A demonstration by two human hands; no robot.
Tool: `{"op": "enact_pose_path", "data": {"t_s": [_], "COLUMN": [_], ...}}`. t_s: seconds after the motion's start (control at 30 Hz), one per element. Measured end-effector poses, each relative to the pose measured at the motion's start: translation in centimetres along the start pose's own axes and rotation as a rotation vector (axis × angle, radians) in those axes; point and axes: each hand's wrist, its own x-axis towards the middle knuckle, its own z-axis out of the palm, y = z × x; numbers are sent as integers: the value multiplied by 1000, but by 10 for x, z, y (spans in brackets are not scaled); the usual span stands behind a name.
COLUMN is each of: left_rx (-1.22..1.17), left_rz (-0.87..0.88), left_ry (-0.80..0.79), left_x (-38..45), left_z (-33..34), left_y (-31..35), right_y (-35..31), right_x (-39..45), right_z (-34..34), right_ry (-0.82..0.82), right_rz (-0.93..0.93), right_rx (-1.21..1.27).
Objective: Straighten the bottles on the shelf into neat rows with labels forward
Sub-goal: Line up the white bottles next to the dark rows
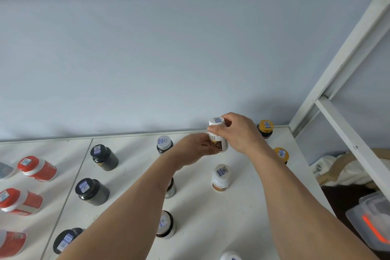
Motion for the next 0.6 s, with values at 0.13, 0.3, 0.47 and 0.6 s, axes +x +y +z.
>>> {"op": "enact_pose_path", "data": {"t_s": [0.13, 0.3, 0.47, 0.6], "left_rx": [2, 279, 999, 1144], "left_rz": [12, 19, 24, 62], "left_ry": [-9, 91, 172, 180], "left_x": [1, 1, 2, 3], "left_z": [-2, -1, 1, 1], "left_y": [2, 3, -7, -20], "right_y": [-1, 5, 23, 36], "right_x": [-1, 0, 4, 4], "right_z": [-2, 1, 19, 34], "right_ry": [9, 11, -33, -48], "right_rz": [0, -20, 20, 47], "right_rx": [31, 40, 105, 100]}}
